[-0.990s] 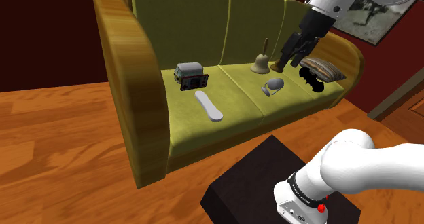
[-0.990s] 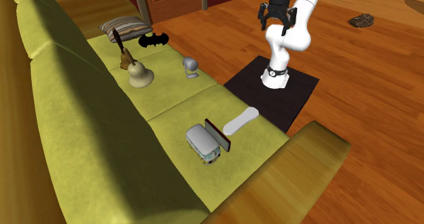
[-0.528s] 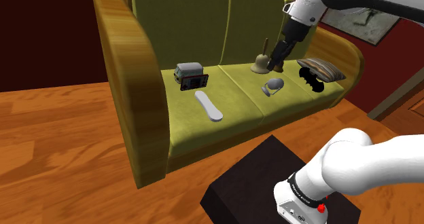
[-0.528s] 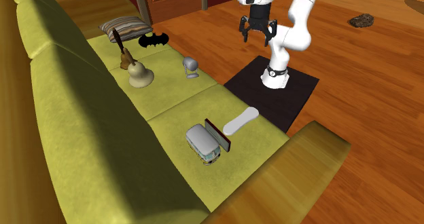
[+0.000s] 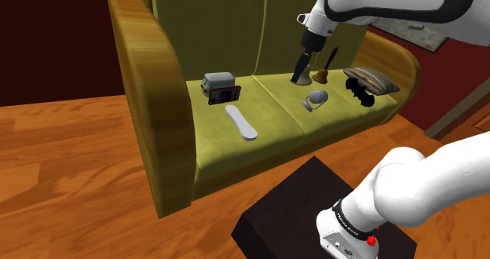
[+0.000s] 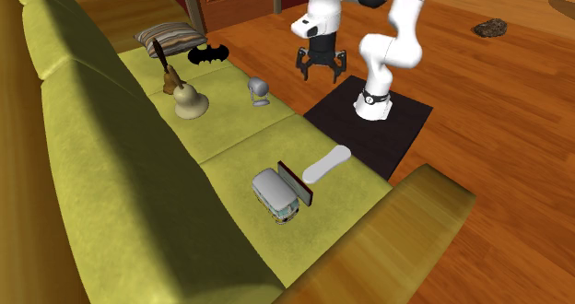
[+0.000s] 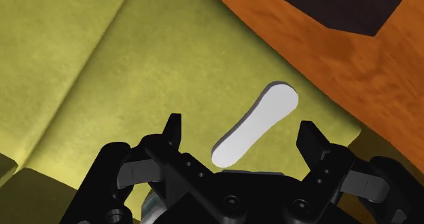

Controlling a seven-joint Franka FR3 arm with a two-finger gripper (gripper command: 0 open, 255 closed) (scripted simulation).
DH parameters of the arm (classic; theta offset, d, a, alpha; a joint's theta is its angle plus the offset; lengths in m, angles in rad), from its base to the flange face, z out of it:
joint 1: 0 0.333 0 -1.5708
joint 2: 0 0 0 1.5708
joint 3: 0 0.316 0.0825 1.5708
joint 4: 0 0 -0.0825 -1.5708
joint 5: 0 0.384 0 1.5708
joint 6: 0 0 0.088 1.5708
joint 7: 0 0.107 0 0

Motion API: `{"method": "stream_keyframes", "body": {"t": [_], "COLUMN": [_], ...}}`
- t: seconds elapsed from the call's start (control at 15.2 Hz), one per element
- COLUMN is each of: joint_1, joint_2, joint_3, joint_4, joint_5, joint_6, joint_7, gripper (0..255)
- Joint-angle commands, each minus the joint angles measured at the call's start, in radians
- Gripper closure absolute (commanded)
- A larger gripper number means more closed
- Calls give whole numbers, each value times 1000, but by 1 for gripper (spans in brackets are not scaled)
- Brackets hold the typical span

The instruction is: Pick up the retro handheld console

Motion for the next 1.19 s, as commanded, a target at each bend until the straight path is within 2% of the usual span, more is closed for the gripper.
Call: {"method": "stream_keyframes", "body": {"t": [0.0, 0.53, 1.12], "joint_1": [15, 44, 22], "joint_2": [82, 403, 758], "joint_3": [-24, -65, -16], "joint_4": [40, 244, 555], "joint_5": [4, 63, 120], "joint_6": [36, 123, 145], "joint_7": [-90, -413, -709], "gripper": [0, 0, 0]}}
